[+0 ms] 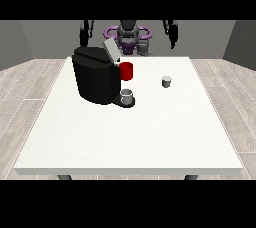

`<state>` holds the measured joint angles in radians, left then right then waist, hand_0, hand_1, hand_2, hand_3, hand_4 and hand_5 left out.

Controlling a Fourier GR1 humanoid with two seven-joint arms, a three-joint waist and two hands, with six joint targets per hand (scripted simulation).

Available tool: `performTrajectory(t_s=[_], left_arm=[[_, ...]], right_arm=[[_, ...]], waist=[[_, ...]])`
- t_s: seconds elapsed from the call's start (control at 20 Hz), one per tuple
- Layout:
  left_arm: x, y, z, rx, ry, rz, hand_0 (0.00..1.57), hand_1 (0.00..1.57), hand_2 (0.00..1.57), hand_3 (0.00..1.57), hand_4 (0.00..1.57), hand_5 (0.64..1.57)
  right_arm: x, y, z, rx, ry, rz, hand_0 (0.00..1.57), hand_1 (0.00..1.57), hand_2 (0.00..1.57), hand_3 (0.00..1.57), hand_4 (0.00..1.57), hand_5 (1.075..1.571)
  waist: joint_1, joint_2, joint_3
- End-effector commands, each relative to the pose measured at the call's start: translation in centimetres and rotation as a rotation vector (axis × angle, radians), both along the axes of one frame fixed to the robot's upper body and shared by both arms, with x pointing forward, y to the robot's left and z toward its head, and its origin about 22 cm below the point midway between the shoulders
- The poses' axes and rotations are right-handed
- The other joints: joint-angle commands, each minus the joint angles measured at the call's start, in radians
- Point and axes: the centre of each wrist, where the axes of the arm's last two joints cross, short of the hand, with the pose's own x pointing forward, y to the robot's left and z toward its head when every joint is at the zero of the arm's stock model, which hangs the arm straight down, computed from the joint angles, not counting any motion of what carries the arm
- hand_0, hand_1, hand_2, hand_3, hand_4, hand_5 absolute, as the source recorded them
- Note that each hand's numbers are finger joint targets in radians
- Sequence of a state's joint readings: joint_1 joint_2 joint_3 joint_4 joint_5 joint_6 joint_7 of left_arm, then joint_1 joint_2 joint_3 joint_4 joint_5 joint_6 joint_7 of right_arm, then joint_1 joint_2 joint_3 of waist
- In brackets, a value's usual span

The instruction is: Insert the coffee pod into the coffee machine and close the lid

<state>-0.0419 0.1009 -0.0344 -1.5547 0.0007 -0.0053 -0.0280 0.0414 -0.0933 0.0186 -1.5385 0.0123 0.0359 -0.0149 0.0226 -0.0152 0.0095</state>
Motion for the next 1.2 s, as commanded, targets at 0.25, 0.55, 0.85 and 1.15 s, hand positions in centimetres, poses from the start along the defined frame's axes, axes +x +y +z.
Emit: performTrajectory(t_s=[0.25,0.55,0.85,1.15], left_arm=[[0.4,3.6,0.1,-0.074,-0.066,0.002,0.00,0.00,0.00,0.00,0.30,1.571],[-1.4,3.6,-1.9,0.044,-0.080,-0.014,0.00,0.00,0.00,0.00,0.26,1.571],[3.0,7.6,3.5,0.190,-0.054,0.015,0.00,0.00,0.00,0.00,0.00,1.571],[5.6,8.3,1.9,0.209,0.029,0.020,0.00,0.00,0.00,0.00,0.00,1.571]], right_arm=[[0.1,0.1,0.0,0.029,0.020,-0.024,0.00,0.00,0.00,0.00,0.13,1.571],[0.0,0.3,0.1,0.075,-0.128,-0.219,0.00,0.00,0.00,0.00,0.14,1.571],[1.5,0.5,1.7,0.078,-0.132,-0.181,0.00,0.00,0.00,0.00,0.18,1.571],[2.4,2.0,3.2,0.116,-0.197,-0.135,0.00,0.00,0.00,0.00,0.19,1.571]], waist=[[-0.037,-0.013,-0.0096],[-0.049,-0.029,-0.0096],[-0.082,0.009,-0.0093],[-0.146,0.084,-0.0096]])
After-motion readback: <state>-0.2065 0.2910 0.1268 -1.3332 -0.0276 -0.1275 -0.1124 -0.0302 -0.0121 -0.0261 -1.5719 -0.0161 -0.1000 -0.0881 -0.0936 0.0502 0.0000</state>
